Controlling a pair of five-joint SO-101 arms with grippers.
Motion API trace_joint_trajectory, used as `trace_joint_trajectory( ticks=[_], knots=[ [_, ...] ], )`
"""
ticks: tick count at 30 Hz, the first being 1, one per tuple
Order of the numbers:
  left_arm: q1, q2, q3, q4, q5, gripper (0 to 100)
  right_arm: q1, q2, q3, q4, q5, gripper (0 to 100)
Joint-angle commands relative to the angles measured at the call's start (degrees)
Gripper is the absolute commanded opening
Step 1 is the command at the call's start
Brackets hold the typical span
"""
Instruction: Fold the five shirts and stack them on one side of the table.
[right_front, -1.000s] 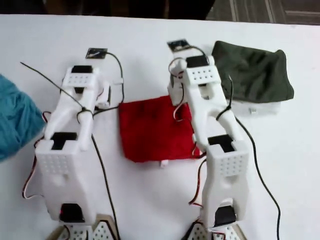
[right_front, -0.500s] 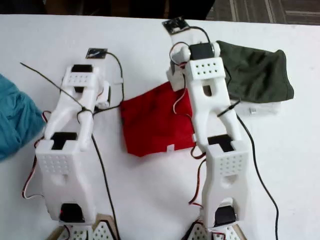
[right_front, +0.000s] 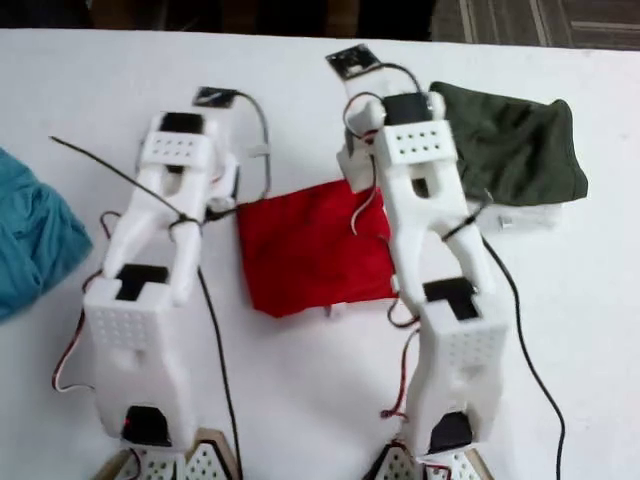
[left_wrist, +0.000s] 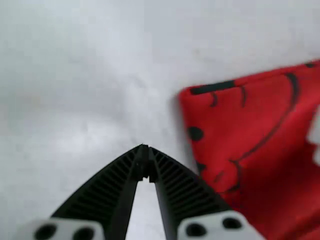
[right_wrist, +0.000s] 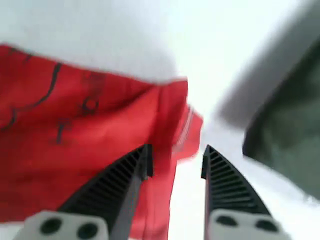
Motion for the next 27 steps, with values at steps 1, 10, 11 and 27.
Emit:
trace_joint_trajectory(
  ticks=[1,10,11,27],
  knots=[
    [4.04,-1.14,-2.15,0.09,1.76,3,1.01,-10.86,8.09,0.66,0.18,10.5],
    [8.44,-0.53,-0.13,-6.07,2.46,3,-2.33,-30.46,51.60,-25.19,0.35,4.7],
    [8.18,-0.44,1.10,-7.74,2.37,3,-2.77,-30.90,54.86,-27.82,0.44,5.5],
    [0.70,-1.23,15.16,-18.20,-0.97,3,1.19,-34.24,64.00,-34.77,0.62,9.8]
  ],
)
